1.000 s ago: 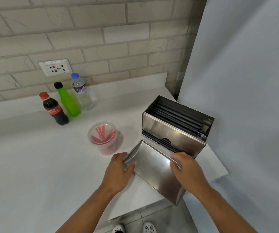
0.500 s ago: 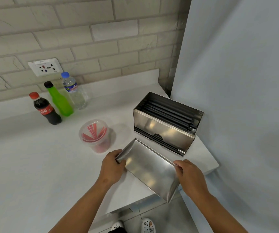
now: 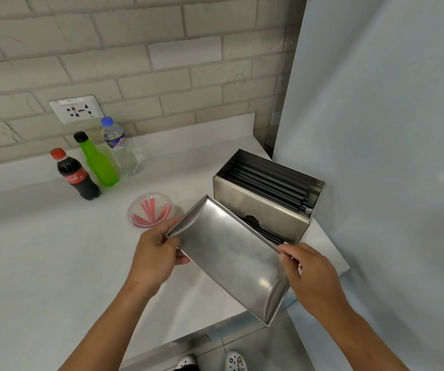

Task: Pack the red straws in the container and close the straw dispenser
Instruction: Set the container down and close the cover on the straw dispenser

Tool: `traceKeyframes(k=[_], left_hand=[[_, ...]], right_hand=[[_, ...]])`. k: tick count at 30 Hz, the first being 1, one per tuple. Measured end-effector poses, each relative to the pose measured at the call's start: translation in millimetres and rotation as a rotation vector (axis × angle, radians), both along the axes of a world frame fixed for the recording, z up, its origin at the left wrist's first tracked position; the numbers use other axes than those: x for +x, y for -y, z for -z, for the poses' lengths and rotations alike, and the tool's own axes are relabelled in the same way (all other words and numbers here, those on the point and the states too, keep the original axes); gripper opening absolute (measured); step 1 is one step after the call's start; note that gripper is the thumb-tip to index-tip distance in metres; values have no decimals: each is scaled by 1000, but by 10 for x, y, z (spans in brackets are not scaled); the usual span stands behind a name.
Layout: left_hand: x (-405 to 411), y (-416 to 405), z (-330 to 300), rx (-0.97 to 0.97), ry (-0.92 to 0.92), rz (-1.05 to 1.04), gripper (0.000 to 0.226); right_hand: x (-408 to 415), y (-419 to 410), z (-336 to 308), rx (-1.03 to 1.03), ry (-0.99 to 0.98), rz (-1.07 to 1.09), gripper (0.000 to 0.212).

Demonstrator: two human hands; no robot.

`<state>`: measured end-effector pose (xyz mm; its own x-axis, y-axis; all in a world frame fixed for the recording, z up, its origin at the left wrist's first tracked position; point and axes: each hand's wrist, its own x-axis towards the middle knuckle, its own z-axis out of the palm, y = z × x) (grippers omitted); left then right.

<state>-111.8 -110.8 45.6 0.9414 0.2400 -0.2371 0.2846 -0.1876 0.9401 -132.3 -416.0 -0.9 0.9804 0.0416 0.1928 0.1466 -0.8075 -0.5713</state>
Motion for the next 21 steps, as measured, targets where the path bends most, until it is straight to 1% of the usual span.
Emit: traceKeyframes(k=[3, 5, 7, 9, 10, 11, 13, 14, 16, 17, 18, 19, 21], left_hand=[[39, -95, -189, -54, 17, -52, 57], [84, -172, -302, -92, 32, -70, 57], [144, -231, -416, -131, 41, -59, 58], [214, -268, -526, -157, 31, -19, 58], [250, -281, -576, -168, 17, 7, 56], [282, -283, -628, -178, -4, 33, 52], [347, -279, -703, -158, -33, 86, 46], [382, -278, -730, -136, -31, 90, 42], [449, -278, -790, -104, -13, 61, 30], [478, -280, -812, -95, 2, 55, 22], [505, -281, -822, -70, 25, 68, 20], [527, -277, -830, -31, 52, 94, 25], [570, -249, -827, 49, 147, 158, 33]], right_hand=[[-104, -32, -146, 69, 88, -100, 40], [-184, -27, -218, 114, 156, -253, 54], [-255, -22, -239, 115, 166, -418, 62], [-291, -50, -237, 77, 142, -492, 70], [-285, -84, -237, 48, 156, -490, 69], [-265, -126, -245, 19, 200, -473, 61], [-194, -207, -285, -16, 321, -449, 37], [-156, -239, -313, -1, 363, -444, 31], [-96, -282, -405, 104, 384, -423, 32], [-80, -291, -468, 184, 361, -397, 35], [-73, -297, -552, 275, 312, -361, 37], [-62, -297, -643, 354, 263, -318, 35], [-8, -291, -801, 437, 218, -265, 27]])
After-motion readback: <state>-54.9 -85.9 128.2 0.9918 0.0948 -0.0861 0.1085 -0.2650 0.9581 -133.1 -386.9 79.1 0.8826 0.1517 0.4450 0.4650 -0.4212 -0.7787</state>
